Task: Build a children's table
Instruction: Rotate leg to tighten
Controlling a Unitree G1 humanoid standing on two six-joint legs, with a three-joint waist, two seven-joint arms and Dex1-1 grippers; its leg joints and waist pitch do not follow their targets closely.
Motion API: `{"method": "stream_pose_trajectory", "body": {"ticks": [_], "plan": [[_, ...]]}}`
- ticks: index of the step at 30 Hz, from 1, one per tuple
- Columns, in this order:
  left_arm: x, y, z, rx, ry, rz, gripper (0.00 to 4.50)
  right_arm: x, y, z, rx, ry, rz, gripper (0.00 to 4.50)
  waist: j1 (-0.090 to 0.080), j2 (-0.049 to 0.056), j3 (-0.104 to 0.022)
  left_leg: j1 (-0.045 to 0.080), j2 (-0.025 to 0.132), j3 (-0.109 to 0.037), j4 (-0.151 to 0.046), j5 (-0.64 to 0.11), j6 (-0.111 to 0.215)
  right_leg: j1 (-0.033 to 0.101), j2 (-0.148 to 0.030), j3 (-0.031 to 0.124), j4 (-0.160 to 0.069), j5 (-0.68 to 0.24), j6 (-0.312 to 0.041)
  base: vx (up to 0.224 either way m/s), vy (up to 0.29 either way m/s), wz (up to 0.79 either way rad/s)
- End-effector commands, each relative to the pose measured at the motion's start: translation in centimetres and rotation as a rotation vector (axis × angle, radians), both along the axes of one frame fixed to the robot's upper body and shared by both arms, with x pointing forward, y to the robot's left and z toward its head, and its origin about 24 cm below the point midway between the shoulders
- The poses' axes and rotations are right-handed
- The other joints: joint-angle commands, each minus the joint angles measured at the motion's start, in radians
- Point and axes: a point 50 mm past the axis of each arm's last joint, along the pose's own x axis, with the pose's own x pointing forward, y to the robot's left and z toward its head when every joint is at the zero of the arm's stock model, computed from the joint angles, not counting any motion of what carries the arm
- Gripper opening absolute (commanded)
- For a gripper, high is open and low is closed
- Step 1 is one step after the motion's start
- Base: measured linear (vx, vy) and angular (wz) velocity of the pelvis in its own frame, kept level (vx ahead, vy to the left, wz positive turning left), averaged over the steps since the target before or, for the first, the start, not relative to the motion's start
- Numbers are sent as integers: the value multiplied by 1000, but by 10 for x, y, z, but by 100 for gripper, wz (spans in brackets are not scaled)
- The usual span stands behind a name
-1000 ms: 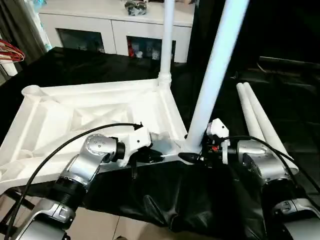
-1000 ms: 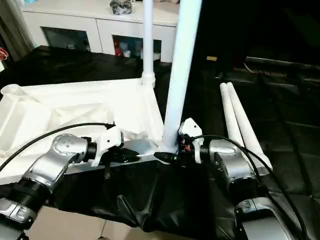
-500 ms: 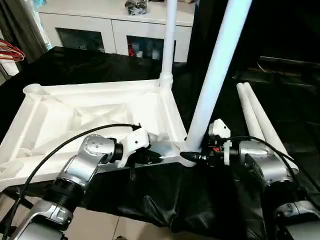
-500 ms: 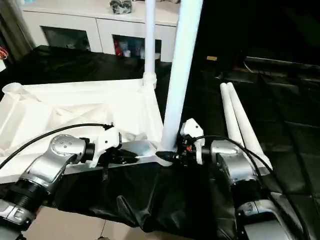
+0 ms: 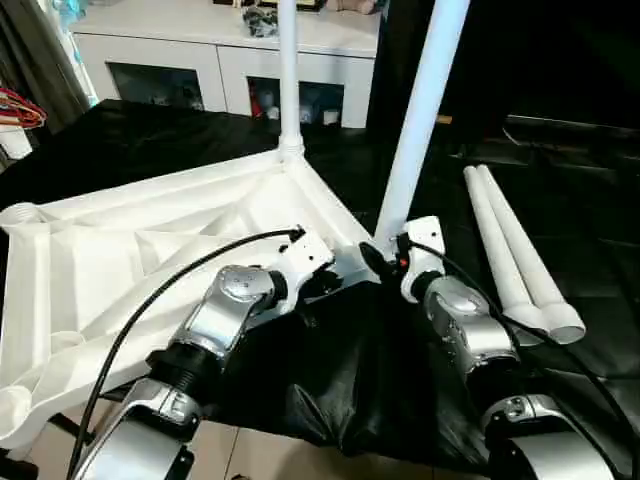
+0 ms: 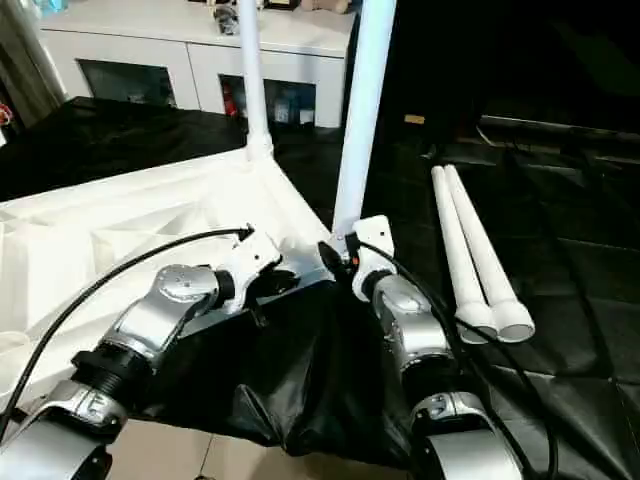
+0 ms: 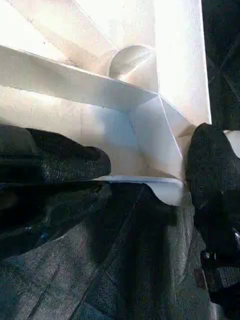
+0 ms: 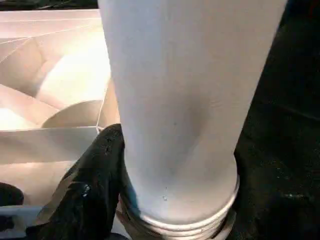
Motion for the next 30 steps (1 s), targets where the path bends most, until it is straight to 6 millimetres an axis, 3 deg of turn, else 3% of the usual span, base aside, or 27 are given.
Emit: {"method": "stream_pose_trajectory", "body": {"ticks": [1,6,13,17,20,23,30], "plan": [[3,-16,12,-33,-55,-26,0,-13,37,-8,39,39,212,345,-2,-7,-60,18,52,-33,-74,-308,16,30,-91,49,-96,-435,-143,0,0,0],[-3,-8,11,-40,-57,-98,0,-11,24,-3,3,18,263,403,0,-6,-64,11,55,-30,-72,-252,38,37,-92,53,-81,-328,-178,0,0,0],[-16,12,9,-20,-22,-229,0,-15,-10,5,-89,-9,464,414,0,-7,-70,5,55,-24,-63,-157,86,47,-88,52,-61,-170,-234,0,0,0],[-19,24,10,-4,7,-286,0,-26,-24,10,-72,9,636,414,13,-6,-68,8,60,-21,-62,-160,94,48,-85,50,-59,-171,-237,0,0,0],[-20,27,11,-3,14,-294,0,-27,-26,12,-65,12,665,414,17,-5,-64,11,61,-21,-65,-195,79,44,-86,48,-65,-230,-230,0,0,0],[-24,32,11,3,40,-343,0,-32,-31,14,-51,28,742,380,19,-5,-63,13,62,-24,-67,-226,60,44,-88,49,-73,-300,-211,0,0,0],[-29,40,10,11,80,-380,0,-36,-33,15,-33,41,775,329,19,-4,-66,12,62,-23,-66,-199,60,43,-87,50,-65,-249,-226,0,0,0]]}}
